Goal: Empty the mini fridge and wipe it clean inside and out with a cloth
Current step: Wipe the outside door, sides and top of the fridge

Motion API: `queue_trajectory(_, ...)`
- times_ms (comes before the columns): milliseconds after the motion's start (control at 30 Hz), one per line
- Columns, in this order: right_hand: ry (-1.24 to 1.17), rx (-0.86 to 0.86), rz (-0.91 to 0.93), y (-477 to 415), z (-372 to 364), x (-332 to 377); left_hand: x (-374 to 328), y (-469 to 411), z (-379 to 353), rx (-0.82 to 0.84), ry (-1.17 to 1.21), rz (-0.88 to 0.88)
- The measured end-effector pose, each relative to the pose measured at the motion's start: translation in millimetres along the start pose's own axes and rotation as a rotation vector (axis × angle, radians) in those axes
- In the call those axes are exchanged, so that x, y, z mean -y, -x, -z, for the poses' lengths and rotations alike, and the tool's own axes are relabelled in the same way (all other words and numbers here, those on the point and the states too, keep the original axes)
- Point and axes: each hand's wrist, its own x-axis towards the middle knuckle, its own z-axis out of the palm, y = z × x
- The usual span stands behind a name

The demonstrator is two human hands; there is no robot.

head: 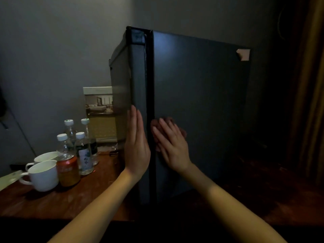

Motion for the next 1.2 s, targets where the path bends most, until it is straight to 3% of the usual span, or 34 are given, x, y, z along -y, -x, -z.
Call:
queue_trajectory(400,0.053,-0.325,-0.845,70.6,45.6,-150.9,-0.8,2.3,-3.1,-0.03,-0.035,0.011)
queue_trajectory(600,0.003,-0.434,-1.279,102.8,40.2,-160.0,-2.0,3.9,-2.6,-0.032,-0.026,0.002)
queue_trajectory(667,-0.006,-0.471,-1.347,103.6,34.5,-149.1,-2.2,3.9,-2.4,-0.029,-0.018,-0.002)
queue_trajectory(833,0.017,-0.47,-1.156,87.9,8.8,-93.7,-1.8,6.6,-1.7,-0.017,0.0,0.01)
queue_trajectory(1033,-0.041,-0.263,-0.807,68.5,-13.1,3.0,-1.0,13.2,-3.5,-0.006,-0.031,0.022)
queue_trajectory(1200,-0.045,-0.061,-0.643,72.7,-24.8,59.4,-2.2,18.7,-3.3,0.013,-0.046,0.04)
